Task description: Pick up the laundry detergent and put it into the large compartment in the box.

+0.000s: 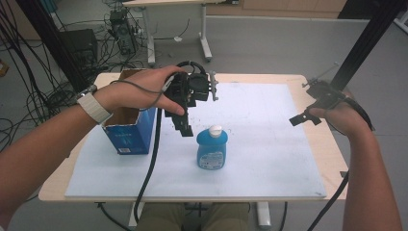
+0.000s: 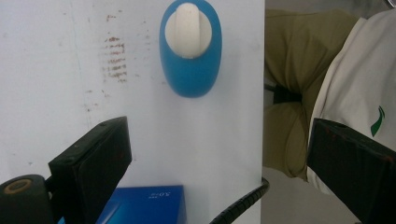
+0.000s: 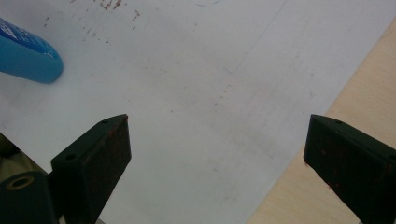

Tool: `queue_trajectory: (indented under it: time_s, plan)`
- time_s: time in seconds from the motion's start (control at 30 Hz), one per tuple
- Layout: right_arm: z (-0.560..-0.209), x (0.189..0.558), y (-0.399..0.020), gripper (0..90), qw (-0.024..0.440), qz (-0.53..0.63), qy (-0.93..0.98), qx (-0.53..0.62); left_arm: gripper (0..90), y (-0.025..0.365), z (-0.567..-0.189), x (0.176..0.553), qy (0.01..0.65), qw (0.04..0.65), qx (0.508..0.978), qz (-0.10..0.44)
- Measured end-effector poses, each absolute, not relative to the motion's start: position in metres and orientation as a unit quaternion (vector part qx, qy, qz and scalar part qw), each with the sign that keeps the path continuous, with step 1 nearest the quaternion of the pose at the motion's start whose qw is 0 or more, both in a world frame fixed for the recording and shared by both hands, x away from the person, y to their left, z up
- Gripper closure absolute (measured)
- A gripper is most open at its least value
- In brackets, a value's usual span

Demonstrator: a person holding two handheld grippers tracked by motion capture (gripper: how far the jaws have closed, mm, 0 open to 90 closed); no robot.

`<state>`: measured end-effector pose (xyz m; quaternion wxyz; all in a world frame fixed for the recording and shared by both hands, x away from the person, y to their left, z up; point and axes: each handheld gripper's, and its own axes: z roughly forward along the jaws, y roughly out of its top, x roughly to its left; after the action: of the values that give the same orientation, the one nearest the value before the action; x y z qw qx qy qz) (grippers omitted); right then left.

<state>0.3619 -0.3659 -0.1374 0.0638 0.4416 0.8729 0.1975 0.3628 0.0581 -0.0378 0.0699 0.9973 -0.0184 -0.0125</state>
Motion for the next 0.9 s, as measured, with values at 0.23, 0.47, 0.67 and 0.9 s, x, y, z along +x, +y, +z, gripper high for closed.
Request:
queue_trajectory:
  time_s: [0.23,0.47,0.67,0.9]
  plan:
    - [-0.138,0.361,-0.366,7.3,0.065,0.199,0.873,0.441,7.1,0.046,-0.04,0.367,-0.023,0.071,0.997,-0.015]
    - [-0.14,0.36,-0.366,7.1,0.066,0.2,0.873,0.44,5.3,0.035,-0.044,0.373,-0.017,0.069,0.997,-0.016]
    - [-0.139,0.359,-0.367,7.1,0.067,0.199,0.872,0.441,4.8,0.03,-0.05,0.376,-0.01,0.068,0.997,-0.015]
    - [-0.139,0.359,-0.366,7.1,0.068,0.198,0.873,0.44,5.1,0.025,-0.055,0.375,-0.011,0.068,0.998,-0.01]
